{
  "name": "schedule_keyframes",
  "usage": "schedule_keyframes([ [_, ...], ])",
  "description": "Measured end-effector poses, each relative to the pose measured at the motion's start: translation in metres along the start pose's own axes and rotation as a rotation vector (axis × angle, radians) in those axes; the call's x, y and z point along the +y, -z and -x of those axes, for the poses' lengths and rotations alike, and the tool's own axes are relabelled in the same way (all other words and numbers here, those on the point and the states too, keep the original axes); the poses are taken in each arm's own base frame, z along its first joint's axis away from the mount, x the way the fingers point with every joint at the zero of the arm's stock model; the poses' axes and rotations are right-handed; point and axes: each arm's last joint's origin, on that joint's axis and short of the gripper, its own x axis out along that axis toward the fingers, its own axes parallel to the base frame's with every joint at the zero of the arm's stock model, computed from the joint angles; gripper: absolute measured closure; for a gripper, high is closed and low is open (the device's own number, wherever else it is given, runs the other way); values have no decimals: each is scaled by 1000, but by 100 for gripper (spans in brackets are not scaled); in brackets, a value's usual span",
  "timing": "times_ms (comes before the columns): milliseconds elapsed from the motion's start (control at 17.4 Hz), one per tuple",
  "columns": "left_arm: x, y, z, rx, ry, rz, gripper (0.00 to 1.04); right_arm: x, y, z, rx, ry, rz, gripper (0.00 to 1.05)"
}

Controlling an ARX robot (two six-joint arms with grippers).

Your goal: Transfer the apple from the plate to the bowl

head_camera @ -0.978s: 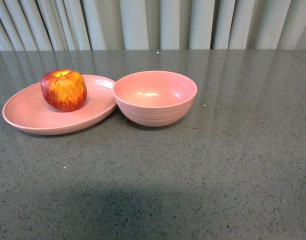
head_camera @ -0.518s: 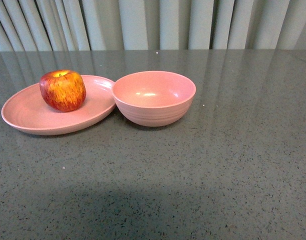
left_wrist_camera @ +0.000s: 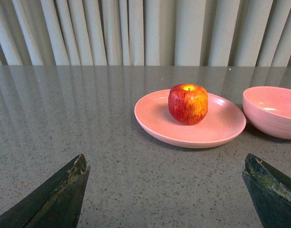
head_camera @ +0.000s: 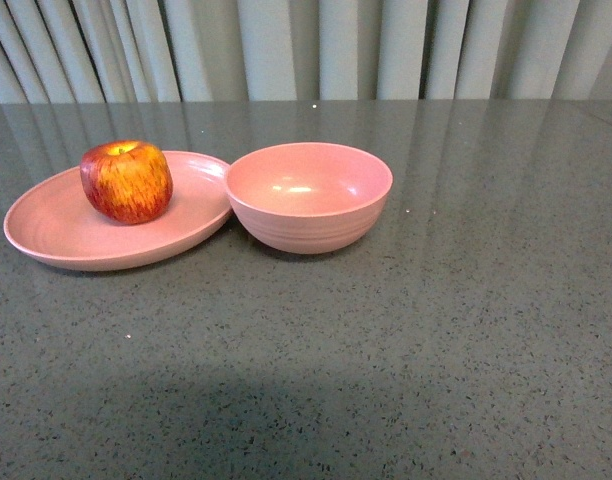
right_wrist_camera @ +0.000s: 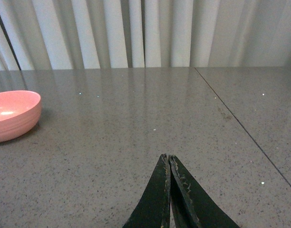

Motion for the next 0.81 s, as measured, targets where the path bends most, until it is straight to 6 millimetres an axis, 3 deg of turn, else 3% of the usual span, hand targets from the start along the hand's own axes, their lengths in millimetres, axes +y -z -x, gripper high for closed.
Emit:
schedule_keyframes([
  [230, 0, 0, 0, 1, 0, 0, 7, 0, 4, 0, 6, 0, 0, 103],
  [518, 0, 0, 0, 1, 0, 0, 7, 0, 4, 0, 6, 0, 1, 45],
  [748, 0, 0, 0, 0, 0, 0, 7, 0, 4, 0, 6, 0, 0, 6],
  [805, 0, 0, 0, 0, 0, 0, 7, 0, 4, 0, 6, 0, 0, 5],
])
